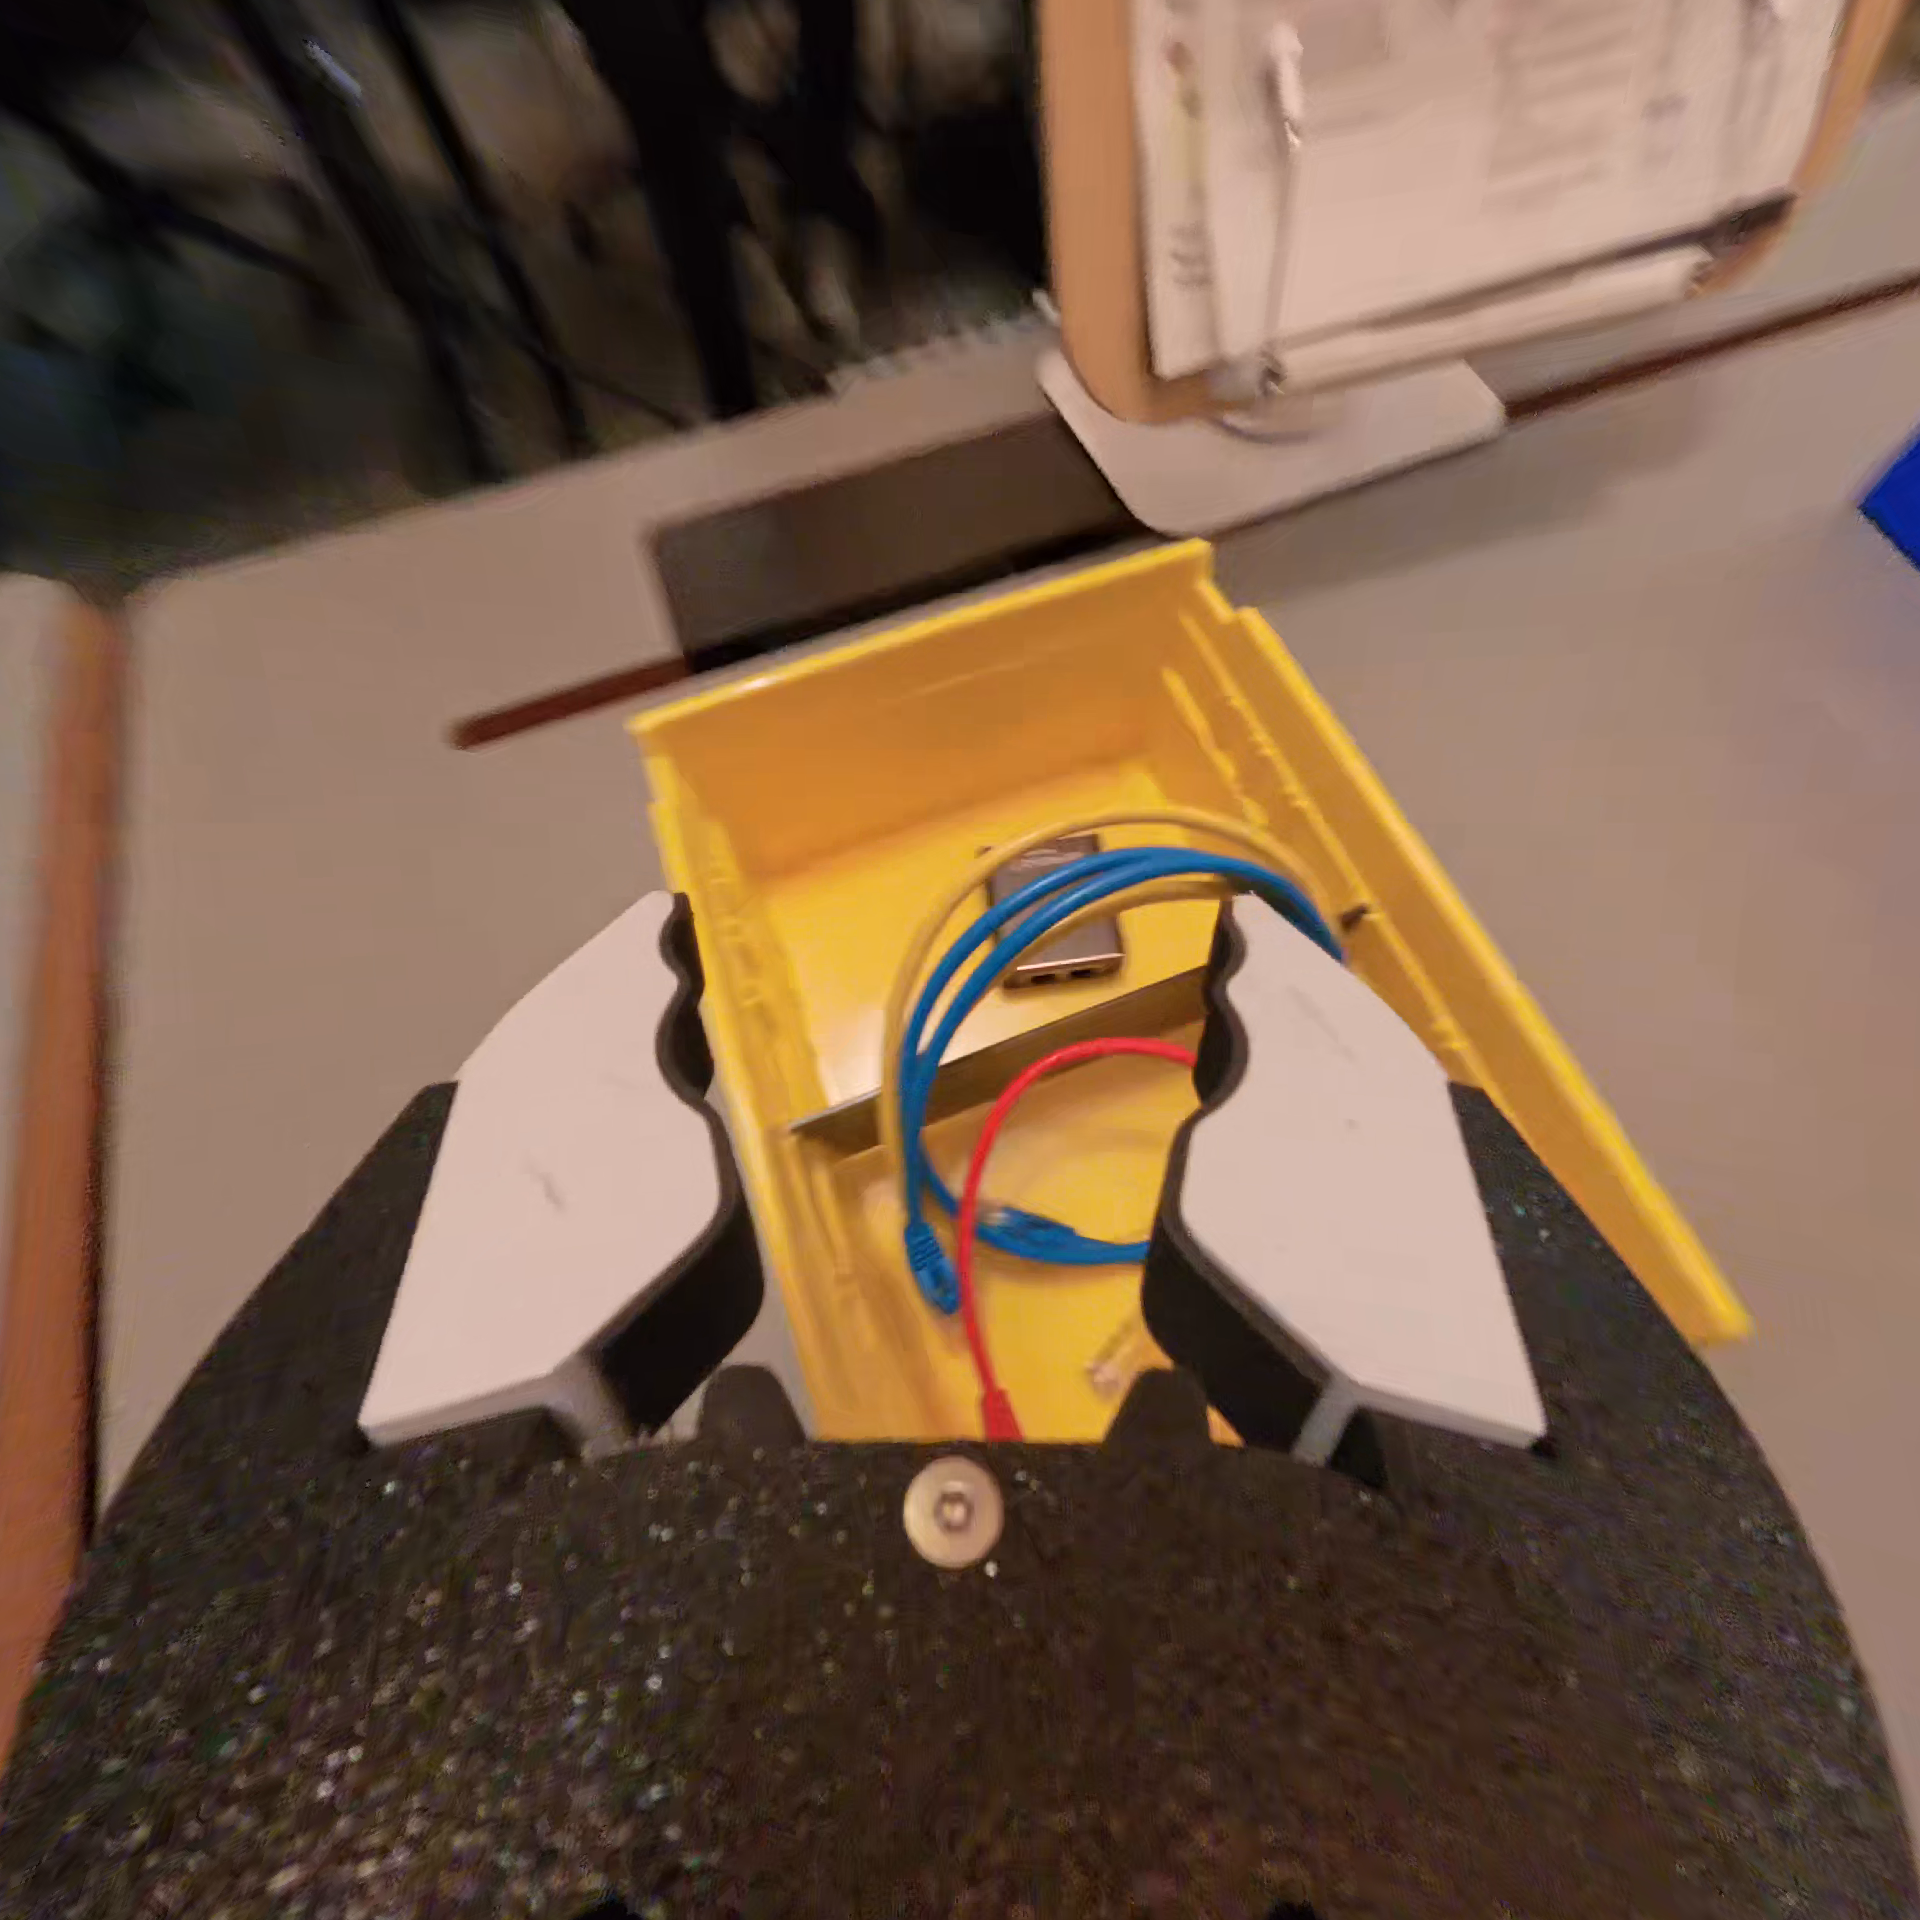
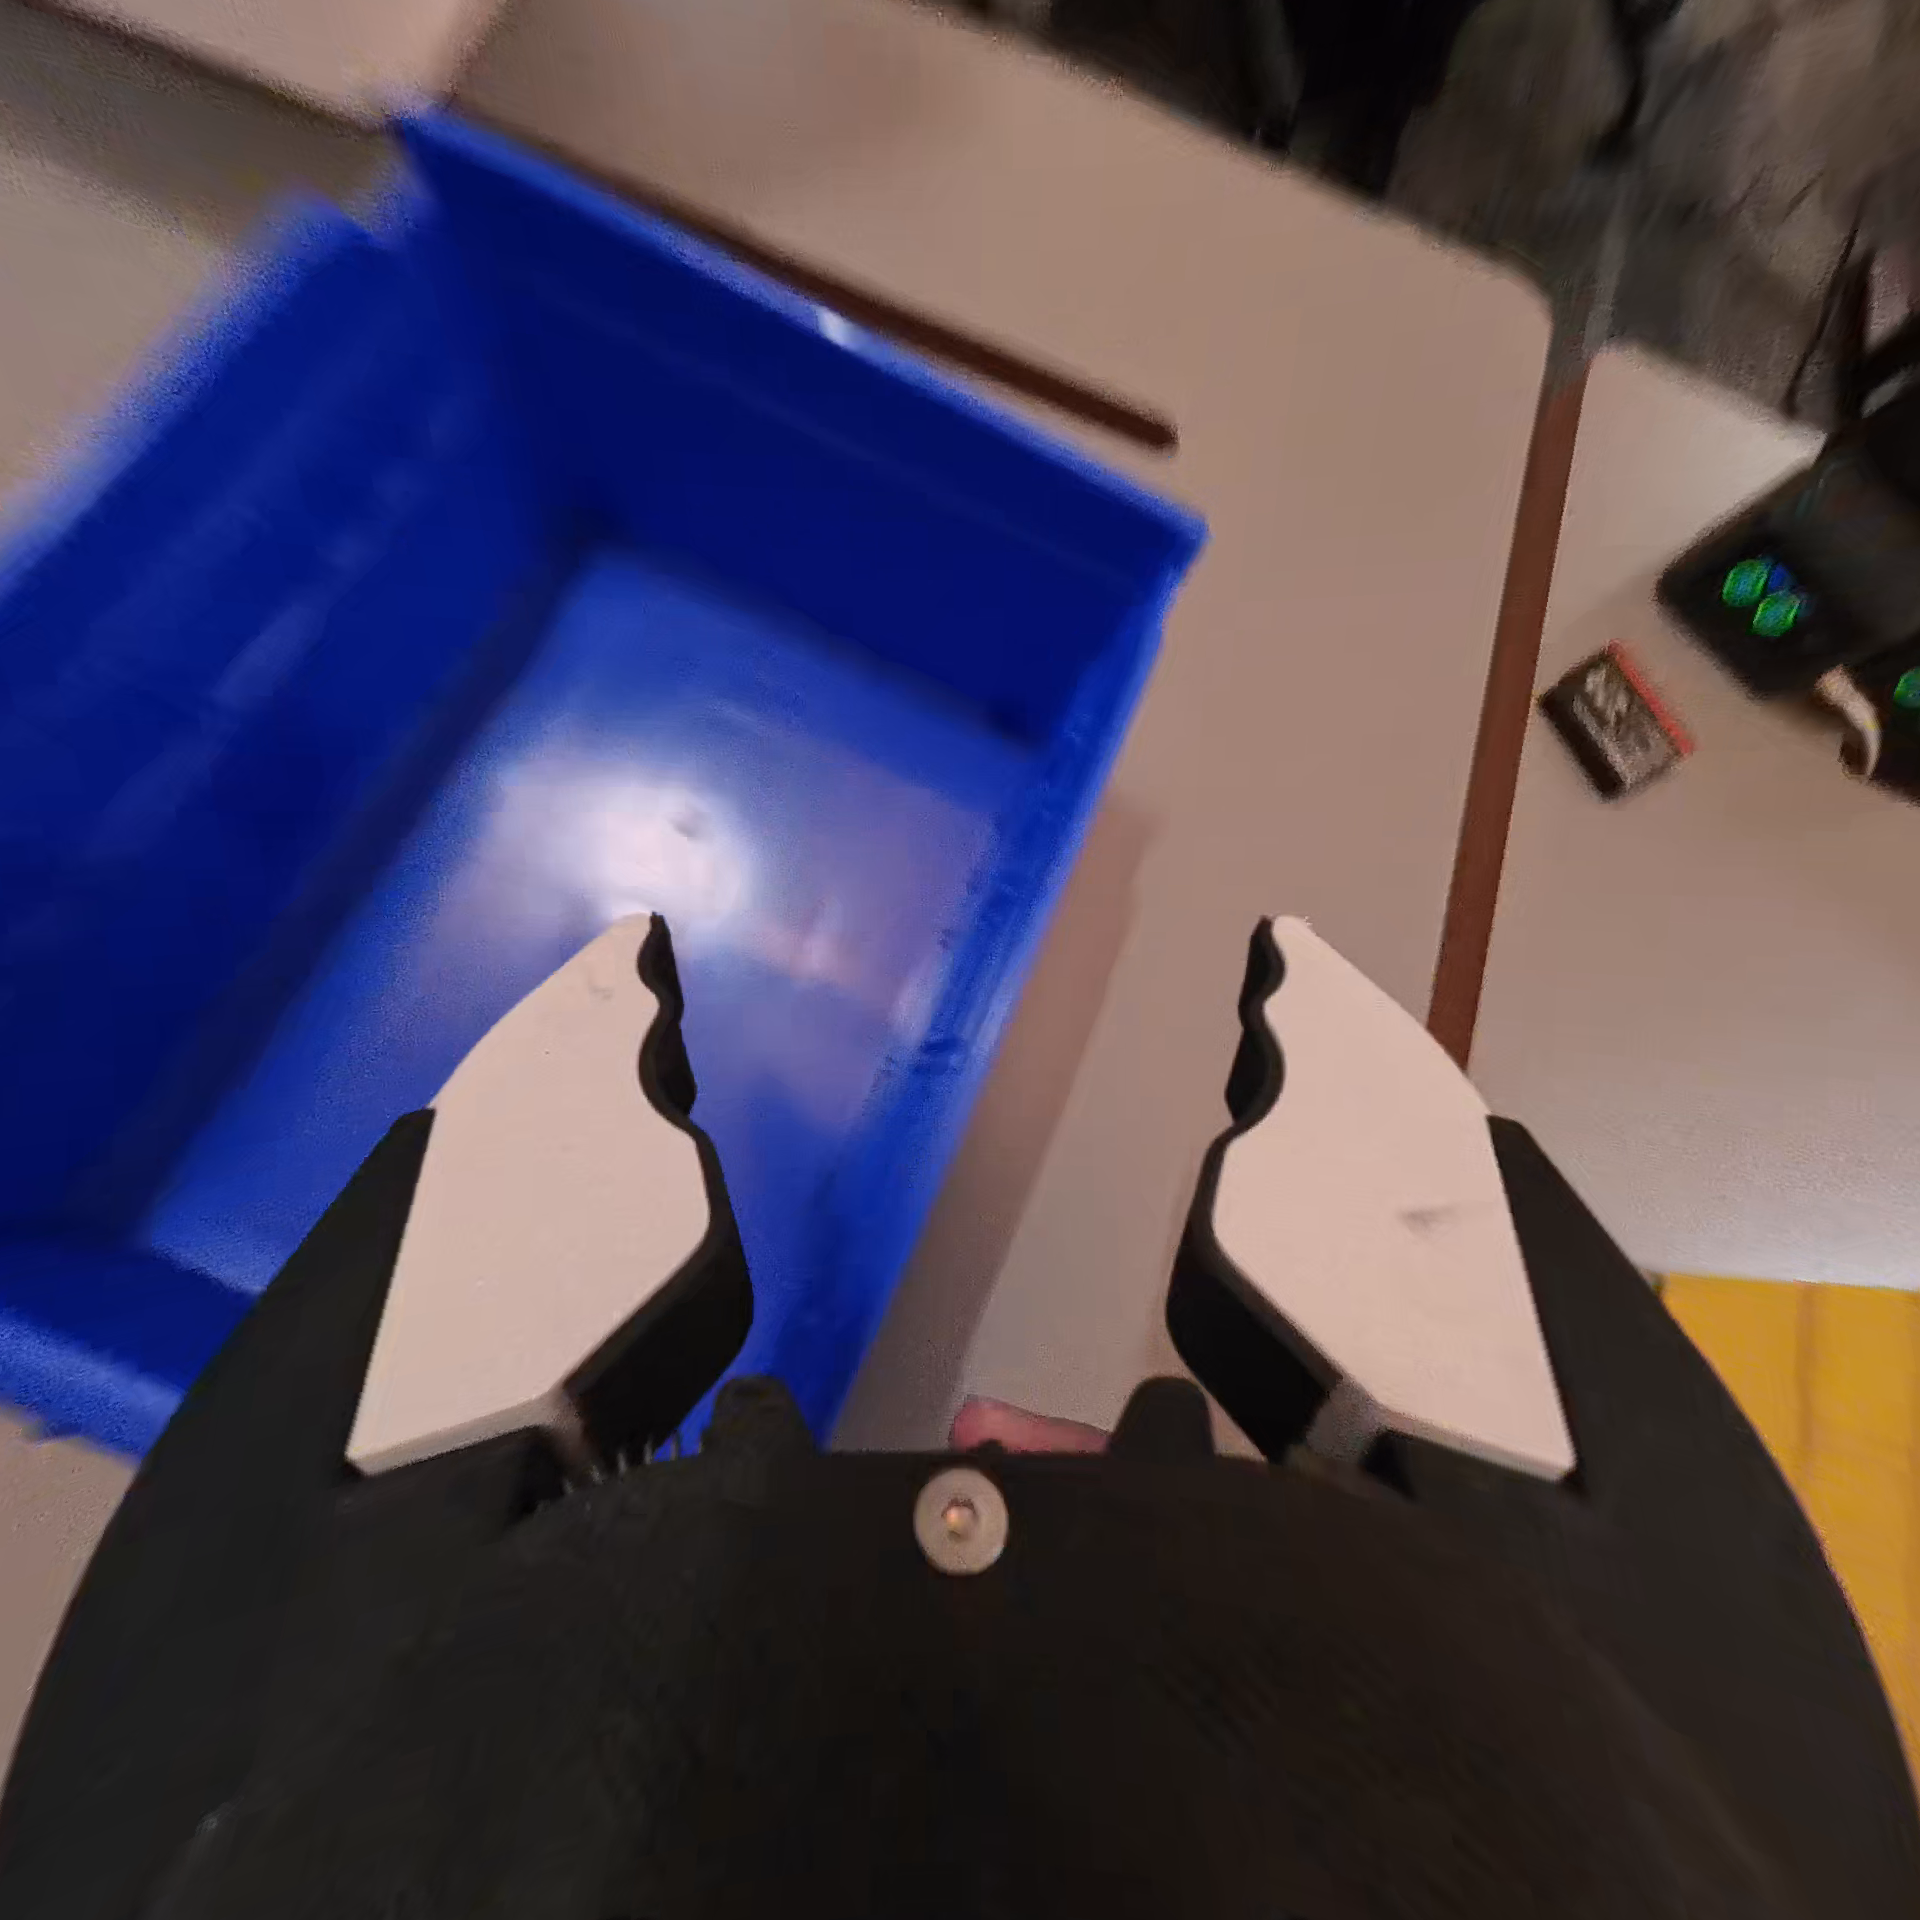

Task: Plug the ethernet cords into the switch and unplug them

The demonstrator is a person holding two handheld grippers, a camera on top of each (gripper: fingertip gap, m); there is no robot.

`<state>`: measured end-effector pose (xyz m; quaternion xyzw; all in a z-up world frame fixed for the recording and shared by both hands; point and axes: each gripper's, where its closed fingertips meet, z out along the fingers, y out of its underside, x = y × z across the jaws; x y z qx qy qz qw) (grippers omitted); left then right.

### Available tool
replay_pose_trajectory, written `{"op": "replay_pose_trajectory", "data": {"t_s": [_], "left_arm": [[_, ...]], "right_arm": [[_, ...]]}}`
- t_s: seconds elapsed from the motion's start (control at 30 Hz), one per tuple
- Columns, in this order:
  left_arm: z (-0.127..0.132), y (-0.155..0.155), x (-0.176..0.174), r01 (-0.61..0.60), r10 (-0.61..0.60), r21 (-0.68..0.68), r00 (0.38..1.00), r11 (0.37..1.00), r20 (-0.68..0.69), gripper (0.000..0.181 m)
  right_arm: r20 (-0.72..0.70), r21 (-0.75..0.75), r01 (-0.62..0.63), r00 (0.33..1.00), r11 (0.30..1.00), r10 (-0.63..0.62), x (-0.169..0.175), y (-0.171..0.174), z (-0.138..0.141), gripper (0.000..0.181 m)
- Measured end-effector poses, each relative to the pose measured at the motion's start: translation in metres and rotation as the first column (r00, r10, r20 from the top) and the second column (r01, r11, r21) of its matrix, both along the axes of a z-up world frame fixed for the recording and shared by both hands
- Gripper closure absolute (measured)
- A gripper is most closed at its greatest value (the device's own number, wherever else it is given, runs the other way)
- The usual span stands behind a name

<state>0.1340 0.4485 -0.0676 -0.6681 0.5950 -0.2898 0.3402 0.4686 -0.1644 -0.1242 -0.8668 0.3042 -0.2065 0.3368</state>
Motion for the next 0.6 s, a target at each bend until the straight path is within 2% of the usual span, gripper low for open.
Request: {"op": "replay_pose_trajectory", "data": {"t_s": [0.07, 0.17, 0.23, 0.33, 0.47, 0.53, 0.6], "left_arm": [[-0.012, -0.001, 0.032, 0.047, -0.059, -0.074, 0.985, 0.996, -0.163, 0.090], [-0.045, 0.011, 0.072, 0.005, -0.059, -0.133, 0.915, 0.991, -0.400, 0.090], [-0.073, 0.010, 0.088, -0.028, -0.084, -0.193, 0.834, 0.981, -0.546, 0.089], [-0.109, 0.001, 0.100, -0.054, -0.125, -0.231, 0.711, 0.971, -0.692, 0.091], [-0.143, -0.012, 0.100, -0.029, -0.150, -0.200, 0.564, 0.979, -0.812, 0.094], [-0.159, -0.007, 0.088, 0.008, -0.113, -0.123, 0.457, 0.992, -0.882, 0.094], [-0.171, -0.004, 0.076, 0.011, -0.074, -0.075, 0.367, 0.997, -0.927, 0.096]], "right_arm": [[0.062, 0.148, -0.051, 0.997, 0.988, 0.043, -0.034, 0.023, 0.033, 0.079], [0.114, 0.332, -0.194, 0.980, 0.923, 0.165, -0.107, 0.064, 0.060, 0.079], [0.172, 0.409, -0.287, 0.957, 0.866, 0.235, -0.153, 0.091, 0.066, 0.082], [0.194, 0.462, -0.384, 0.923, 0.800, 0.331, -0.206, 0.120, 0.058, 0.083], [0.185, 0.496, -0.375, 0.927, 0.783, 0.326, -0.221, 0.134, 0.057, 0.085], [0.192, 0.552, -0.399, 0.915, 0.732, 0.354, -0.230, 0.139, 0.054, 0.089], [0.153, 0.557, -0.400, 0.911, 0.728, 0.384, -0.232, 0.143, 0.049, 0.090]]}}
